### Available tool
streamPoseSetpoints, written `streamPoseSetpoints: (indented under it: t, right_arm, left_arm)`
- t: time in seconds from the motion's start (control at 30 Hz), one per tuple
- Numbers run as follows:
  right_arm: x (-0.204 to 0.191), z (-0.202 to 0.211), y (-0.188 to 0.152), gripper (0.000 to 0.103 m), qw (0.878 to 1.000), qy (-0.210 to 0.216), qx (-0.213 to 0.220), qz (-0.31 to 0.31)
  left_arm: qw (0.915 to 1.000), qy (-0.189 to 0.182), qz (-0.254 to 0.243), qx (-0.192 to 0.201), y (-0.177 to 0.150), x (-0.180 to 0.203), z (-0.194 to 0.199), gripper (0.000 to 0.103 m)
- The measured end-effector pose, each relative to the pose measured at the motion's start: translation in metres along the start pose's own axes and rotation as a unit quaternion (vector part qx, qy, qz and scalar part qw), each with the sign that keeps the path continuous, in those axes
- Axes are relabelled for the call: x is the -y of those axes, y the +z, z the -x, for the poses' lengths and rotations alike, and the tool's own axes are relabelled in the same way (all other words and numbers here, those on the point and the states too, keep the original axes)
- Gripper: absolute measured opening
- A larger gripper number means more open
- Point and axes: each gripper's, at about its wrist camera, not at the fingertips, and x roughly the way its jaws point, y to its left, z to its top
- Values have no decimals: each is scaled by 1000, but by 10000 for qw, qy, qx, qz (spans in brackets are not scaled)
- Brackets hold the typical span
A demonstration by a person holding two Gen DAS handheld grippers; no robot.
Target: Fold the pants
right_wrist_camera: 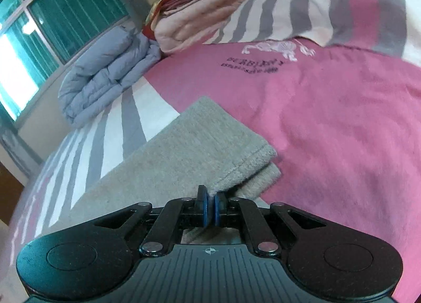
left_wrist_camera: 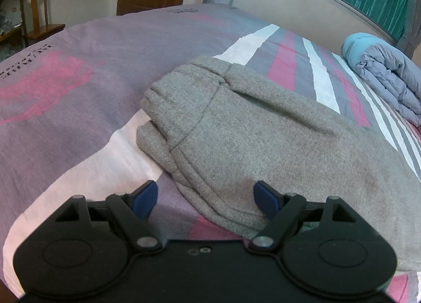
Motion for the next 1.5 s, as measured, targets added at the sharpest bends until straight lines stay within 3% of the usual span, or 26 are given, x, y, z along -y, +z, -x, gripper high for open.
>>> streamPoseSetpoints:
  t: [0.2, 0.33, 0.43, 0.53, 0.6, 0.83, 0.93, 1.03, 1.17, 1.33, 1.37, 1.4, 1.5]
  right_arm:
    - [1, -4, -6, 5, 9997, -145, -116, 170]
    - [-11, 14, -5, 7, 9981, -170, 211, 549]
    - [-6, -2, -7, 7, 9977, -331, -238, 545]
    - [-9, 19, -4, 9, 9988, -196, 143, 425]
    - [-12, 28, -6, 23, 9984, -313, 230, 423]
    - [-5, 55, -20, 24, 9991, -36, 420, -64]
    - [-14, 61, -26, 24, 9993, 175, 338, -3]
    - [-28, 59, -36, 24, 9994, 272, 182, 132]
    - [-45, 54, -47, 24, 9991, 363, 155, 123]
    - [-64, 46, -59, 24, 9988, 436, 93, 188]
    - [-67, 45, -60, 24, 9988, 431, 67, 224]
    - [-69, 42, -62, 24, 9988, 416, 33, 256]
    - [-70, 38, -64, 24, 9992, 334, -32, 206]
  left_arm:
    - [10000, 15, 0, -12, -1, 1, 0, 76]
    - [10000, 0, -18, -33, 1, 0, 0, 76]
    - [10000, -2, -20, -34, 1, 1, 0, 76]
    - [10000, -37, -42, -68, 1, 1, -1, 76]
    - [9999, -69, -71, -74, 1, 1, -1, 76]
    - [9994, -314, -6, 145, -2, -11, 13, 74]
    - [9986, -367, 20, 392, -6, -19, 26, 67]
    - [9971, -457, 164, 590, -5, -29, 35, 53]
    - [9937, -627, 239, 896, 7, -33, 41, 53]
    - [9947, -771, 304, 603, 32, -31, 12, 53]
    - [9959, -707, 295, 488, 36, -31, 4, 32]
    - [9970, -589, 231, 450, 43, -31, 1, 19]
    - [9918, -758, 473, 910, 60, -38, 14, 17]
